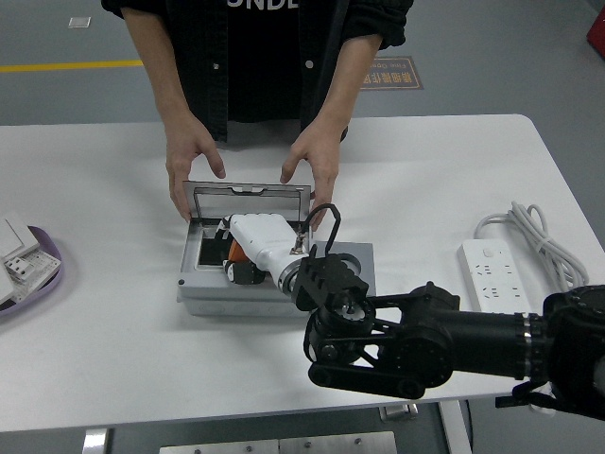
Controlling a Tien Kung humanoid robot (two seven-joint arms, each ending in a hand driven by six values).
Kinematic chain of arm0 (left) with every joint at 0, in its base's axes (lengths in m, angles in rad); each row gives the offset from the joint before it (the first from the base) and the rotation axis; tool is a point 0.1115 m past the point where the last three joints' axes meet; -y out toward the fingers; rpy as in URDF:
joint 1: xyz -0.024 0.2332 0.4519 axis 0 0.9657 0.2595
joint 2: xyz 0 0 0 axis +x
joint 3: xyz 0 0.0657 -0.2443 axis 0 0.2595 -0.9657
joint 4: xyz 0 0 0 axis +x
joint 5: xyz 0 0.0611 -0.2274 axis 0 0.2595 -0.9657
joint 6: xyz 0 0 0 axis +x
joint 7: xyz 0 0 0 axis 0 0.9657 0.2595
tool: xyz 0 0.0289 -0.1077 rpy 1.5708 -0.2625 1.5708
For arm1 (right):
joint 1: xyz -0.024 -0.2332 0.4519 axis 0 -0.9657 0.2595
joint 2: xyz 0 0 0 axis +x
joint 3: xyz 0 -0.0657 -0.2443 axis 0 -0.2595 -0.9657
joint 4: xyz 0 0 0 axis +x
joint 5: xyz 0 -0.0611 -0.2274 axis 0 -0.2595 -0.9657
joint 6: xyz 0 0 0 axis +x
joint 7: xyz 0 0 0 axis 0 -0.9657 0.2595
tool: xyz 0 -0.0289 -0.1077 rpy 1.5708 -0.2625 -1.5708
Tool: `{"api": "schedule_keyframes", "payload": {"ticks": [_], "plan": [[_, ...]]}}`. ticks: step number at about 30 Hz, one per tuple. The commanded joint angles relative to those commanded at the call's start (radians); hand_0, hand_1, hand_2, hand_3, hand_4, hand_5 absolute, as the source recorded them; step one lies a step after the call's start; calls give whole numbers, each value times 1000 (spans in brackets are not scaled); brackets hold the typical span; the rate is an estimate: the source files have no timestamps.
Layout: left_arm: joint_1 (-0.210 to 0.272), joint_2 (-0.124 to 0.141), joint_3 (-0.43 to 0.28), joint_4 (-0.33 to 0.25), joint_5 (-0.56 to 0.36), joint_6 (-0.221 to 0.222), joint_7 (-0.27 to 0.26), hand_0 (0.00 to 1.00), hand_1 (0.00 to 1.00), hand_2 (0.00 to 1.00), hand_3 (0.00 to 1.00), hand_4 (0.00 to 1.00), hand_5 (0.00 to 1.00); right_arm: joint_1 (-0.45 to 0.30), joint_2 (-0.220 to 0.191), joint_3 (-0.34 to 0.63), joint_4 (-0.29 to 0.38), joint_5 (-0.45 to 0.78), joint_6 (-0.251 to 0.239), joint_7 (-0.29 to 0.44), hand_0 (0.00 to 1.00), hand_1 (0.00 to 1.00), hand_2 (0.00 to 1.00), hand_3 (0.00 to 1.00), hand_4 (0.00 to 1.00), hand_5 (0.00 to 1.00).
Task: Pick up the cylinder from the cube,place it in the box,flap close box
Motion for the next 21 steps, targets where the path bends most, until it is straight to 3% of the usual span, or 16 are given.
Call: {"api": "schedule_keyframes", "payload": {"ticks": [1, 6, 7, 12, 21], "plan": [[0, 0, 0, 0, 0, 0, 0, 519, 561, 565, 591, 711, 248, 0, 0, 1, 1, 2, 1, 0, 744, 663, 724, 684, 737, 254], [0, 0, 1, -1, 1, 0, 1, 519, 561, 565, 591, 711, 248, -4, 0, 9, 4, 16, 4, 0, 744, 663, 724, 684, 737, 254], [1, 0, 1, -1, 1, 0, 1, 519, 561, 565, 591, 709, 248, -5, 0, 12, 5, 19, 4, 0, 760, 668, 732, 729, 817, 296], [1, -1, 6, -2, -5, 1, -1, 519, 561, 565, 591, 709, 248, -15, -2, 34, 21, 42, -8, 0, 760, 668, 732, 729, 817, 296], [3, -5, 17, -2, -19, 4, -5, 518, 560, 565, 591, 705, 248, -53, -75, 141, 149, 150, -87, 6, 767, 670, 729, 740, 879, 350]]}}
